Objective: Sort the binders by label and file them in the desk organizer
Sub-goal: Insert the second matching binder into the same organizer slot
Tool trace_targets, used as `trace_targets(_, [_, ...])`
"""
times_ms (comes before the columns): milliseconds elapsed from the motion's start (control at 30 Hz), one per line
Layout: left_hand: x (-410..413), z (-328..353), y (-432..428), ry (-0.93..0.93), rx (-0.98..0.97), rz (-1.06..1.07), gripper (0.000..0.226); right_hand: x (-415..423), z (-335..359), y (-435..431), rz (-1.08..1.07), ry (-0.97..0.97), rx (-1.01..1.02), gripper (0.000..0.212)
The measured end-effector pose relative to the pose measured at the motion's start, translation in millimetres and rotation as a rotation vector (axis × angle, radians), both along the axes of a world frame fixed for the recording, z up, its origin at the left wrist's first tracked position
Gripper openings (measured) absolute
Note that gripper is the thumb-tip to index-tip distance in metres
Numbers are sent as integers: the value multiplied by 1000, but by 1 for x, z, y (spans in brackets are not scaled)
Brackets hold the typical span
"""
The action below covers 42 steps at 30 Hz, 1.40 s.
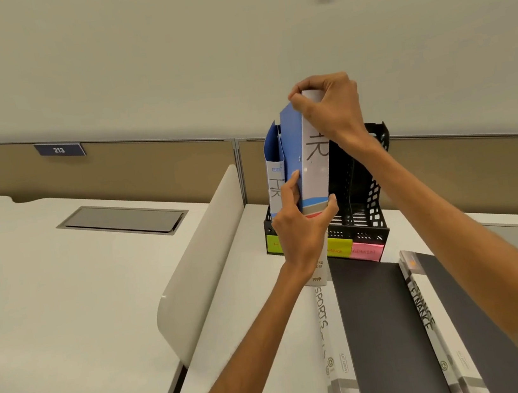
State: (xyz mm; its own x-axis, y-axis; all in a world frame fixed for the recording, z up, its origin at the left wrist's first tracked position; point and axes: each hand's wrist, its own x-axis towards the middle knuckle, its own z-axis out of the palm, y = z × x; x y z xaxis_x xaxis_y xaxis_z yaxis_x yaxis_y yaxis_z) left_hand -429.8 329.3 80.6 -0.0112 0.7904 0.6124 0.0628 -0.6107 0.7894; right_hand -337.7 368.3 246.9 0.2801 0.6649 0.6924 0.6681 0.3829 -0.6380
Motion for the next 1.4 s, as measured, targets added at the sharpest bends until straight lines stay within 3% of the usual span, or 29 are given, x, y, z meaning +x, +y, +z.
trace_targets(367, [0,15,45,-54,-27,-106,74,-12,14,10,15,5,166,14])
trace_targets(633, [-14,-66,62,245,-297,15,74,-8,-32,32,68,35,-120,14])
trace_targets(867, [-20,-95,73,255,-403,-35,74,14,-15,24,343,37,-528,50])
trace_targets(1100, [-23,-111,91,375,-502,-169,107,28,-19,26,361,-13,-546,34])
trace_targets(1400, [-27,-111,108,409,-519,-261,100,29,-23,53,362,36,-498,30])
